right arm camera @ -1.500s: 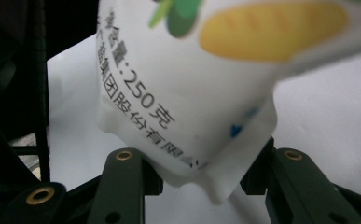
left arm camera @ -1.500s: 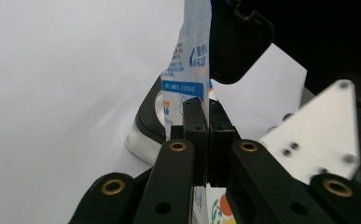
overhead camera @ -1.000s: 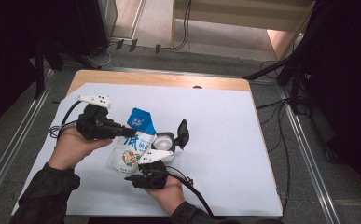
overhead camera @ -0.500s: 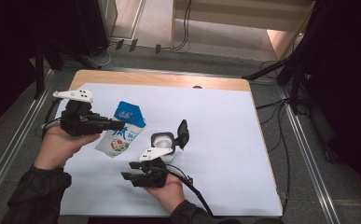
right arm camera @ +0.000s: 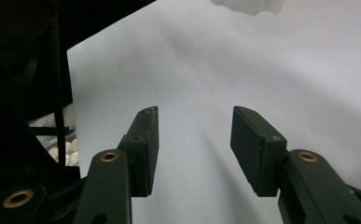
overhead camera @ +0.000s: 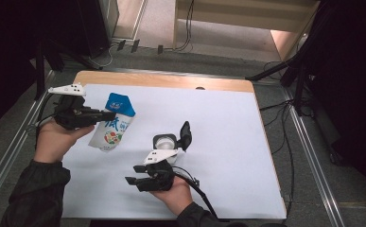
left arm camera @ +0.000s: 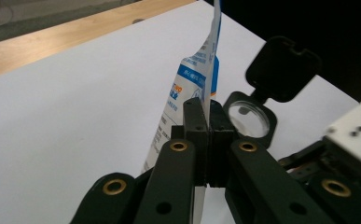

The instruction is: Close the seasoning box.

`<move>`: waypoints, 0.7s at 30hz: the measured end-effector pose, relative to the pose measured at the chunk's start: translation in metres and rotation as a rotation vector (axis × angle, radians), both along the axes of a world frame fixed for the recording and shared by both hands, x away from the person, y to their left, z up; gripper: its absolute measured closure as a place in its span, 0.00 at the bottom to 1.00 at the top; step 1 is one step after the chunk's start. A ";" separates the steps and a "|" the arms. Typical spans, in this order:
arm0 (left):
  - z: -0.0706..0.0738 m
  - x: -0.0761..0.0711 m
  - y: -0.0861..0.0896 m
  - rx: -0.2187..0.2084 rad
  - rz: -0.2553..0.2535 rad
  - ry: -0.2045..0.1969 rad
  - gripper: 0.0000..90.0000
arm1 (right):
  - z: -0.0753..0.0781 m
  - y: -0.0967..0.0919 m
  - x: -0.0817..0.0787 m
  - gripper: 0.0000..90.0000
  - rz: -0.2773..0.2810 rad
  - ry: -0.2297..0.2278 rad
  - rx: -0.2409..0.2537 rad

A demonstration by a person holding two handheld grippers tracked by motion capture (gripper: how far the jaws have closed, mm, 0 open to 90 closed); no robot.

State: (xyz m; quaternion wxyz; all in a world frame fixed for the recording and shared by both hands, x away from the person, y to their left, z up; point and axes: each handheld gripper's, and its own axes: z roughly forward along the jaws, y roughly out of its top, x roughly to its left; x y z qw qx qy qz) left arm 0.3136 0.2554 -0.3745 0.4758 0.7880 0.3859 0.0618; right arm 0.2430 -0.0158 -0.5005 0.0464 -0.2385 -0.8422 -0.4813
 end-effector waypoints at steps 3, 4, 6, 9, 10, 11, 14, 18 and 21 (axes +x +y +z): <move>-0.007 0.012 0.000 -0.001 0.030 0.013 1.00 | 0.007 -0.013 -0.001 0.58 -0.008 -0.011 0.006; -0.008 0.014 0.000 -0.004 0.033 0.013 1.00 | 0.009 -0.016 0.000 0.58 -0.013 -0.014 0.012; -0.009 0.020 -0.001 -0.006 0.035 0.009 1.00 | 0.012 -0.023 0.000 0.58 -0.024 -0.020 0.016; -0.010 0.026 -0.002 -0.017 0.041 0.001 1.00 | 0.016 -0.036 -0.001 0.58 -0.035 -0.040 0.004; -0.010 0.028 -0.003 -0.011 0.044 -0.003 1.00 | 0.016 -0.036 -0.001 0.58 -0.035 -0.040 0.004; -0.010 0.033 -0.005 -0.011 0.040 -0.013 1.00 | 0.017 -0.043 -0.002 0.58 -0.034 -0.041 -0.001; -0.014 0.040 -0.007 -0.011 0.058 -0.057 1.00 | 0.017 -0.055 -0.003 0.58 -0.041 -0.046 -0.019; -0.023 0.049 -0.008 0.005 0.075 -0.067 1.00 | 0.015 -0.068 0.000 0.57 -0.050 -0.038 -0.015; -0.031 0.055 -0.005 0.000 0.085 -0.047 1.00 | 0.015 -0.077 0.003 0.55 -0.046 -0.031 0.012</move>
